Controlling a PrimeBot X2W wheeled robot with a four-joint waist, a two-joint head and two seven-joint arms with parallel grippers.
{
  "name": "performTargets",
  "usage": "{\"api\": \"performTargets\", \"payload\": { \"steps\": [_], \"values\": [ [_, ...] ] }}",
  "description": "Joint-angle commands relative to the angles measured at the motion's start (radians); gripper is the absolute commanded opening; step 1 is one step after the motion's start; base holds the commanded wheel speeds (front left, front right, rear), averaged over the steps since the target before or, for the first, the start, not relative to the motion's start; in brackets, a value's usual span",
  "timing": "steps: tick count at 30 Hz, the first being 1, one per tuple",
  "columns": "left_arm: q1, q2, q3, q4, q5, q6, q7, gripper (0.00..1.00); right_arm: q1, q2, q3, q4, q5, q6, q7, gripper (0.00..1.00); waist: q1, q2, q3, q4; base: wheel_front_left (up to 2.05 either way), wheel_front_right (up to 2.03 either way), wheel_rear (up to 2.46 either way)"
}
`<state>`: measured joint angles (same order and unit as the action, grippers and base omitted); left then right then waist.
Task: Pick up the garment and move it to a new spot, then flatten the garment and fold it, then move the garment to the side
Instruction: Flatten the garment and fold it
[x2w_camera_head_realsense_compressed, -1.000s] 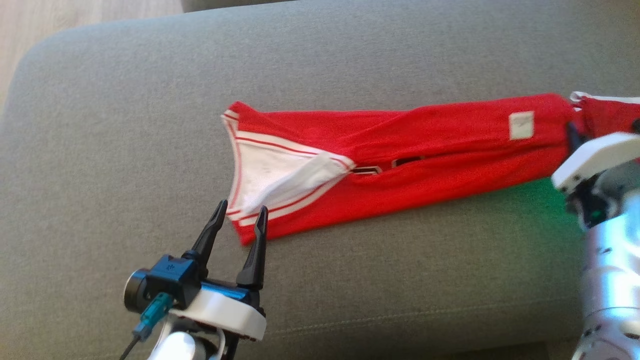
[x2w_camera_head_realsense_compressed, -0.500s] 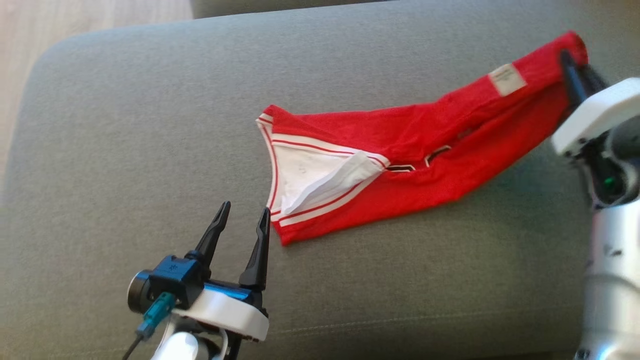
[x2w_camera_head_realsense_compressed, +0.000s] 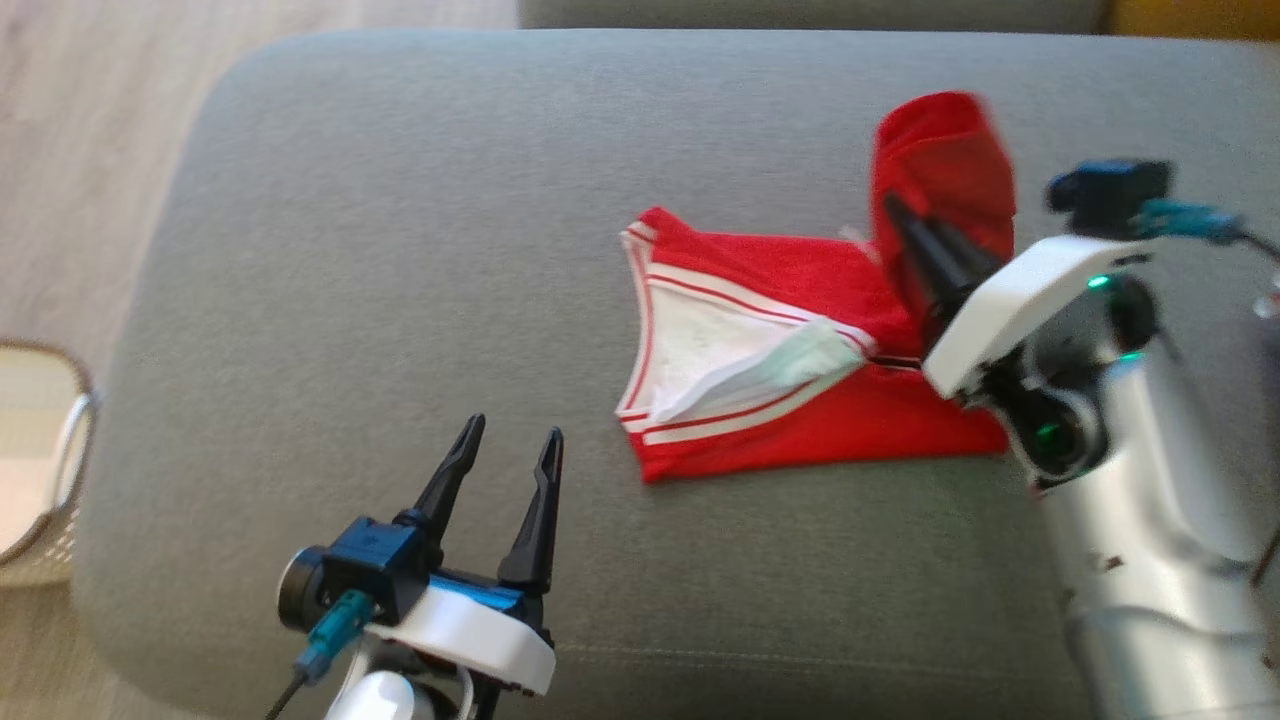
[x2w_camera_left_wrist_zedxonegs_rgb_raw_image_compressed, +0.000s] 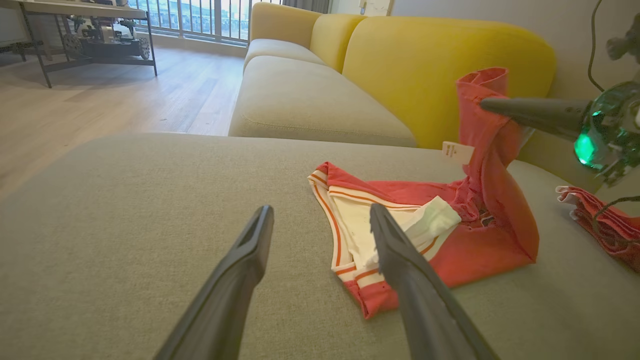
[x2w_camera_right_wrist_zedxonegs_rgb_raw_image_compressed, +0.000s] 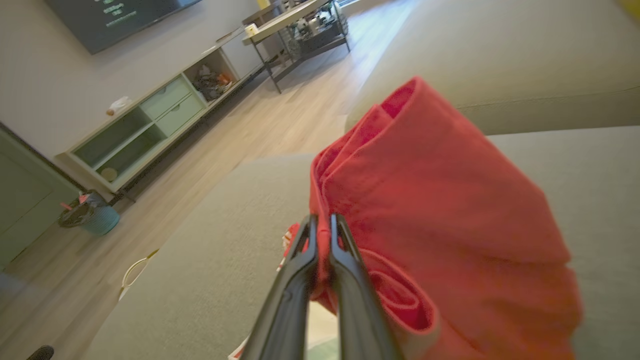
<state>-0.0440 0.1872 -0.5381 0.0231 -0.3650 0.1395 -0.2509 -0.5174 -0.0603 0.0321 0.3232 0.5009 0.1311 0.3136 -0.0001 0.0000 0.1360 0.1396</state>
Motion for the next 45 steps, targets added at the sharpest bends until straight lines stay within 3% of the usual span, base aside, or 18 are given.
{"api": "performTargets", "payload": {
  "steps": [1, 10, 19, 20, 21, 30, 37, 45],
  "values": [
    [-0.025, 0.000, 0.026, -0.025, -0.005, -0.004, -0.007, 1.00, -0.050, 0.010, 0.043, -0.005, 0.019, 0.000, -0.020, 0.00, 0.0001, 0.0000, -0.001, 0.039, 0.00, 0.00, 0.00],
    [-0.027, -0.011, -0.003, -0.005, -0.006, -0.015, -0.006, 1.00, -0.128, 0.010, 0.212, 0.239, 0.107, 0.000, -0.111, 0.00, 0.0001, 0.0000, -0.003, 0.116, 0.00, 0.00, 0.00],
    [-0.031, -0.018, -0.020, 0.006, -0.008, -0.017, -0.006, 1.00, -0.167, 0.010, 0.396, 0.419, 0.198, 0.000, -0.178, 0.00, 0.0001, 0.0000, -0.004, 0.141, 0.00, 0.00, 0.00],
    [-0.032, -0.019, -0.020, 0.007, -0.008, -0.016, -0.006, 1.00, -0.170, 0.010, 0.410, 0.432, 0.205, 0.000, -0.187, 0.22, 0.0001, 0.0000, -0.004, 0.140, 0.00, 0.00, 0.00],
    [-0.032, -0.020, -0.020, 0.008, -0.009, -0.015, -0.006, 1.00, -0.174, 0.010, 0.418, 0.442, 0.217, 0.000, -0.204, 1.00, 0.0001, 0.0000, -0.004, 0.139, 0.00, 0.00, 0.00],
    [-0.023, -0.016, 0.003, 0.000, -0.007, 0.007, -0.008, 1.00, -0.258, 0.010, 0.410, 0.424, 0.311, 0.000, -0.378, 1.00, 0.0001, 0.0000, -0.013, 0.089, 0.00, 0.00, 0.00],
    [-0.007, -0.003, 0.021, -0.019, -0.001, 0.021, -0.009, 1.00, -0.268, 0.002, 0.257, 0.436, 0.102, 0.000, -0.412, 1.00, 0.0001, 0.0000, -0.032, 0.030, 0.00, 0.00, 0.00],
    [0.033, -0.002, 0.079, -0.047, -0.008, 0.066, -0.010, 1.00, -0.065, -0.055, 0.135, 0.268, -0.088, 0.000, -0.476, 1.00, 0.0001, 0.0000, -0.069, -0.011, 0.00, 0.00, 0.00]
  ]
}}
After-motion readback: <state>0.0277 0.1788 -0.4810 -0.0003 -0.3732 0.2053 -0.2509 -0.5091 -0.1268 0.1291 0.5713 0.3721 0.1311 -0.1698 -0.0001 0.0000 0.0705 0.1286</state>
